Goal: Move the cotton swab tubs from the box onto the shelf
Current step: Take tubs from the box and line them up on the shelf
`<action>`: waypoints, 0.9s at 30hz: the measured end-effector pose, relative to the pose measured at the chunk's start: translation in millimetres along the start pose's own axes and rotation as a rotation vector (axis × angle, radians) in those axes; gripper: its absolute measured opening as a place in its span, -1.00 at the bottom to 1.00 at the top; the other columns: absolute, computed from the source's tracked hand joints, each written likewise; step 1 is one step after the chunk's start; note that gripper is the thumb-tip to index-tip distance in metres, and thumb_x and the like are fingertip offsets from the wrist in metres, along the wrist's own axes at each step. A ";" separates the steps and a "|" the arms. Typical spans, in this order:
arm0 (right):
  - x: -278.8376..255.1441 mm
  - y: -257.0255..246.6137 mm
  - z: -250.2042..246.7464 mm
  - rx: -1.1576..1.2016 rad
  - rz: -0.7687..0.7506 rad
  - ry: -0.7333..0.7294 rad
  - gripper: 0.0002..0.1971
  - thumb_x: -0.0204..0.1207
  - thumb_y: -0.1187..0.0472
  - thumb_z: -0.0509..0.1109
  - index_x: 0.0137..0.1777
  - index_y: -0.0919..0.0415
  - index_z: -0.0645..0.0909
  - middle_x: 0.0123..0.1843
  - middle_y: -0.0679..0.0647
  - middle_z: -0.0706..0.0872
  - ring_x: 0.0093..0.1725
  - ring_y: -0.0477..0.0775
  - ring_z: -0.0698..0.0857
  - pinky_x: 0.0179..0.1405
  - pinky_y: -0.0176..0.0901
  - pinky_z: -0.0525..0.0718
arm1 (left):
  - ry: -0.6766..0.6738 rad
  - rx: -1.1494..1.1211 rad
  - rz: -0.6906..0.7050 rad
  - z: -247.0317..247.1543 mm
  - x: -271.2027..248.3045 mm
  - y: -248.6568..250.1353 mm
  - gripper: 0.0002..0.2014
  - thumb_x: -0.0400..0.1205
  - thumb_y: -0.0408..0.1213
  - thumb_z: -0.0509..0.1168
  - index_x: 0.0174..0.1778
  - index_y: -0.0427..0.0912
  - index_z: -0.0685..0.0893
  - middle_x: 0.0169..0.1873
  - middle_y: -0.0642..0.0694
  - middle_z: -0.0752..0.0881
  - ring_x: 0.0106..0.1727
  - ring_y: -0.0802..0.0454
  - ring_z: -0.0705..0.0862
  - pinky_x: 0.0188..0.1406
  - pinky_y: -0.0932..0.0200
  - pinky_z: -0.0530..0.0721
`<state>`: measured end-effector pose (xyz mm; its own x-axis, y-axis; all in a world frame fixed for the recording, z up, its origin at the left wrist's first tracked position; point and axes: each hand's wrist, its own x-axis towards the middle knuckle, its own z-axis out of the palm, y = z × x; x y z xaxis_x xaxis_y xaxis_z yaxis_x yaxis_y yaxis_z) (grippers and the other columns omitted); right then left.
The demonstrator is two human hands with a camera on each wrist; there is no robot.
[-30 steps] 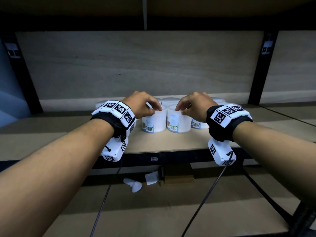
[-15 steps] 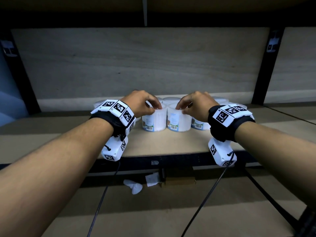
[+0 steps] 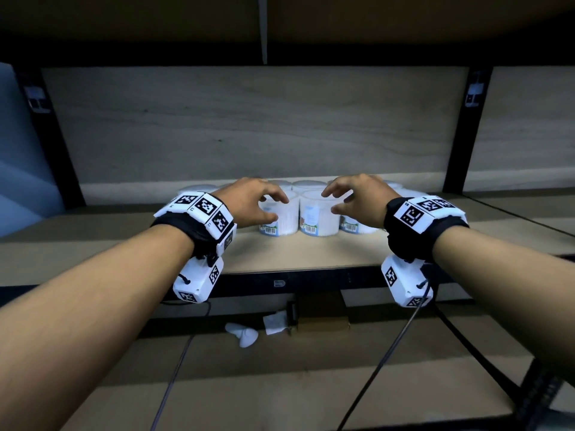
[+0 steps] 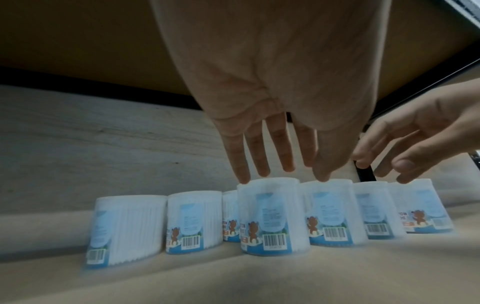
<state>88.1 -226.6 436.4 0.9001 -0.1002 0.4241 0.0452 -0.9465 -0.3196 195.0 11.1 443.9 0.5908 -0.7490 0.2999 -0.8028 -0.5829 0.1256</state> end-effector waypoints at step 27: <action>-161.8 -19.8 136.2 0.199 0.063 -0.372 -0.88 0.44 0.12 0.56 -0.03 0.00 0.78 -0.19 -0.10 0.87 -0.36 -0.36 0.70 -0.10 -0.32 0.69 | -0.399 -0.168 -0.054 142.2 -190.3 -0.6 -0.64 0.50 -0.10 0.54 0.22 0.04 0.73 0.08 0.10 0.78 -0.06 0.14 0.76 0.04 0.34 0.60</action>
<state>0.6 -149.9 258.7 0.9971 -0.0035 0.0759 0.0356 -0.8605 -0.5082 94.4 109.2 252.2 0.5911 -0.8008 -0.0964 -0.7522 -0.5904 0.2927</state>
